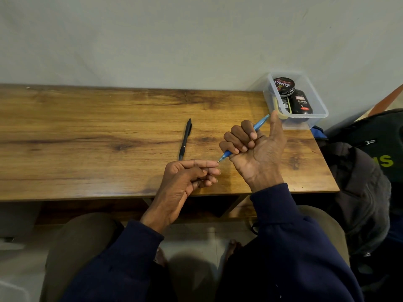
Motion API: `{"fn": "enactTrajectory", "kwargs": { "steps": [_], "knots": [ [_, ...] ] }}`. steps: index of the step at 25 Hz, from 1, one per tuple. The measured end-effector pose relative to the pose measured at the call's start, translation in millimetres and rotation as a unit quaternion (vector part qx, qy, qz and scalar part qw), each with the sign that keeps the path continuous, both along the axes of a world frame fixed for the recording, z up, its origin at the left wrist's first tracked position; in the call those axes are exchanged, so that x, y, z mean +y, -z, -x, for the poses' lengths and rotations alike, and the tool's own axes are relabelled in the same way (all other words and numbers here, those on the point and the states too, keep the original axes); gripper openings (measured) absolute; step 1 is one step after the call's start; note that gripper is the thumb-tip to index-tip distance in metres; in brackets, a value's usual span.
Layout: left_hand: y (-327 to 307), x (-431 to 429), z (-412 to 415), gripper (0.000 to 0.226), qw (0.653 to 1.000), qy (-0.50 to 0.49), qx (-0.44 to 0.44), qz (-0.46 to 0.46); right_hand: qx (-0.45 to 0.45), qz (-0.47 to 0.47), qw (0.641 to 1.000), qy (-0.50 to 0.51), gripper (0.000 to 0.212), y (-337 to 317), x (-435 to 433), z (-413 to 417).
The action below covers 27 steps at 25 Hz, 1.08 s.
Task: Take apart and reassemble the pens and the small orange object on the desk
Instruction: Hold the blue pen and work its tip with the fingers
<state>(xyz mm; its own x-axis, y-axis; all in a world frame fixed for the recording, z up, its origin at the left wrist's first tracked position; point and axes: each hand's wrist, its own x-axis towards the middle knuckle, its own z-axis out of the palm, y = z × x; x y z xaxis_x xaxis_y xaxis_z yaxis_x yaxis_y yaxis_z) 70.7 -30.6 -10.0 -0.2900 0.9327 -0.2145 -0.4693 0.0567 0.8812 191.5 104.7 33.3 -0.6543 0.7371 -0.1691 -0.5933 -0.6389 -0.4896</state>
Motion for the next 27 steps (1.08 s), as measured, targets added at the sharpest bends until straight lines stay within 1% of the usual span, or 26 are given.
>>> {"fn": "enactTrajectory", "kwargs": {
  "steps": [6,11,13,15,16,18,20,21,24,26,27],
  "knots": [
    [0,-1,0,0.03,1.0,-0.013,0.005,0.011,-0.004,0.005,1.0,0.018,0.065,-3,-2,1],
    [-1,-1,0,0.028,1.0,-0.014,0.001,0.009,-0.007,-0.009,1.0,0.015,0.063,-3,-5,2],
    [-1,-1,1,0.027,1.0,-0.017,-0.005,0.01,-0.015,-0.018,1.0,0.017,0.056,-2,-5,3],
    [-3,-1,3,0.027,1.0,-0.028,0.002,0.007,-0.027,-0.03,0.999,0.018,0.04,-2,-5,6],
    [-4,0,4,0.026,0.999,-0.041,0.019,0.008,-0.046,-0.046,0.998,0.015,0.033,-2,-4,7],
    [-5,0,6,0.021,0.994,-0.082,0.074,0.024,-0.134,-0.112,0.985,0.01,0.03,-1,-3,8],
    [-7,-1,10,0.014,0.984,-0.131,0.112,0.049,-0.251,-0.195,0.948,0.01,0.028,4,-4,9],
    [-7,-2,13,0.011,0.978,-0.155,0.128,0.061,-0.296,-0.22,0.929,0.012,0.027,6,-5,9],
    [-7,-5,19,0.007,0.949,-0.202,0.228,0.088,-0.378,-0.254,0.889,0.044,0.02,11,-5,9],
    [-6,-5,20,0.007,0.925,-0.227,0.29,0.095,-0.412,-0.271,0.867,0.067,0.014,13,-3,9],
    [-5,-5,20,0.008,0.913,-0.24,0.316,0.097,-0.424,-0.276,0.859,0.075,0.015,14,-3,9]
  ]
}}
